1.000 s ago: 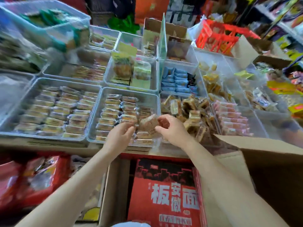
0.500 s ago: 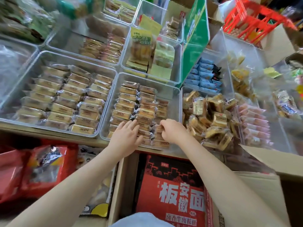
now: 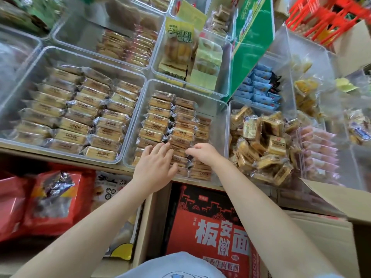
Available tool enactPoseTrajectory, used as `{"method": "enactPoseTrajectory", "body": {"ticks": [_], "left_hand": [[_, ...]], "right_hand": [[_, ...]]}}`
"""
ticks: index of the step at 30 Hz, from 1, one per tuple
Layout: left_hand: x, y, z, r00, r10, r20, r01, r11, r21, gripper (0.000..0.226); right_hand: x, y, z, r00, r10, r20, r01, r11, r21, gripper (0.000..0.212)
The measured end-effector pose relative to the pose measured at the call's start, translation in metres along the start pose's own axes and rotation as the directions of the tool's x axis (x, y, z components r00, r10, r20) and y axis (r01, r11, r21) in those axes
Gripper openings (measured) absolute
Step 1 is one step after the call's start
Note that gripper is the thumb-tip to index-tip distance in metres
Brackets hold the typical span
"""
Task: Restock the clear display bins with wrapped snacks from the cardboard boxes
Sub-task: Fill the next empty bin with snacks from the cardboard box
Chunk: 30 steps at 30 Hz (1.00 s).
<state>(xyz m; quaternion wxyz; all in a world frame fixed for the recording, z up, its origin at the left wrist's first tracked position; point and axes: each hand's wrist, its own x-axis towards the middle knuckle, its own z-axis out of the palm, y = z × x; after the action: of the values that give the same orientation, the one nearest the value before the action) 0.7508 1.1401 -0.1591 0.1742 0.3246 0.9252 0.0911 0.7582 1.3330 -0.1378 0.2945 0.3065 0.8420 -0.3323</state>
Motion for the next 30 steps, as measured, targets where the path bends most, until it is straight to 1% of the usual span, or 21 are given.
{"method": "enactPoseTrajectory", "body": {"ticks": [1,2,4,6,8,10,13,15,18,20,22,24,26,28,30], "left_hand": [[0.000,0.000,0.000,1.000,0.001,0.001,-0.001,1.000,0.008,0.084],[0.000,0.000,0.001,1.000,0.002,0.000,-0.002,1.000,0.014,0.083],[0.000,-0.001,0.003,1.000,0.000,-0.002,0.000,1.000,0.018,0.080],[-0.001,-0.001,0.003,1.000,-0.007,-0.018,0.007,1.000,0.008,0.076],[-0.002,-0.001,0.003,1.000,-0.004,-0.027,0.003,1.000,-0.010,0.073],[-0.002,-0.002,0.003,0.999,0.013,-0.031,-0.013,1.000,-0.021,0.073],[-0.004,-0.003,0.001,0.998,0.029,-0.051,-0.031,0.999,-0.039,0.071],[-0.005,-0.003,0.000,0.998,0.028,-0.063,-0.031,0.998,-0.047,0.068],[-0.006,-0.003,0.001,0.997,0.033,-0.073,-0.035,0.999,-0.034,0.062],[-0.005,-0.002,-0.001,0.997,0.035,-0.065,-0.036,0.999,-0.019,0.062],[-0.006,0.000,-0.004,0.998,0.033,-0.046,-0.033,0.999,-0.014,0.067],[-0.007,0.001,-0.005,0.998,0.035,-0.042,-0.036,0.999,-0.023,0.074],[-0.012,0.002,-0.006,0.998,0.024,-0.054,-0.027,0.998,-0.059,0.074],[-0.024,0.009,-0.008,0.995,-0.005,-0.095,-0.005,0.994,-0.108,0.065],[-0.039,0.030,-0.012,0.988,0.003,-0.153,-0.025,0.989,-0.145,0.046]], "right_hand": [[0.001,0.000,0.002,1.000,0.010,0.000,-0.010,1.000,-0.029,0.058],[0.002,-0.001,0.004,1.000,0.021,-0.014,-0.022,0.997,-0.075,0.060],[0.005,-0.001,0.007,0.999,0.025,-0.041,-0.029,0.994,-0.107,0.049],[0.007,0.002,0.010,0.998,0.019,-0.056,-0.021,0.999,-0.030,0.034],[0.009,0.008,0.012,0.995,0.019,-0.099,-0.006,0.992,0.126,0.032],[0.003,0.011,0.011,0.991,0.014,-0.132,0.019,0.969,0.246,0.030],[-0.002,0.017,0.010,0.989,-0.028,-0.148,0.075,0.943,0.324,0.021],[-0.003,0.020,0.008,0.989,-0.063,-0.135,0.106,0.934,0.342,0.020],[-0.002,0.023,0.008,0.987,-0.115,-0.110,0.143,0.943,0.300,0.019],[0.000,0.022,0.010,0.982,-0.133,-0.137,0.159,0.966,0.206,0.019],[0.002,0.022,0.013,0.977,-0.128,-0.173,0.150,0.982,0.116,0.023],[-0.005,0.021,0.008,0.975,-0.152,-0.164,0.169,0.980,0.101,0.033],[-0.023,0.022,-0.008,0.957,-0.208,-0.201,0.236,0.964,0.126,0.036],[-0.051,0.027,-0.032,0.921,-0.289,-0.262,0.328,0.937,0.117,0.025],[-0.089,0.040,-0.062,0.877,-0.364,-0.314,0.417,0.901,0.120,0.014]]}}
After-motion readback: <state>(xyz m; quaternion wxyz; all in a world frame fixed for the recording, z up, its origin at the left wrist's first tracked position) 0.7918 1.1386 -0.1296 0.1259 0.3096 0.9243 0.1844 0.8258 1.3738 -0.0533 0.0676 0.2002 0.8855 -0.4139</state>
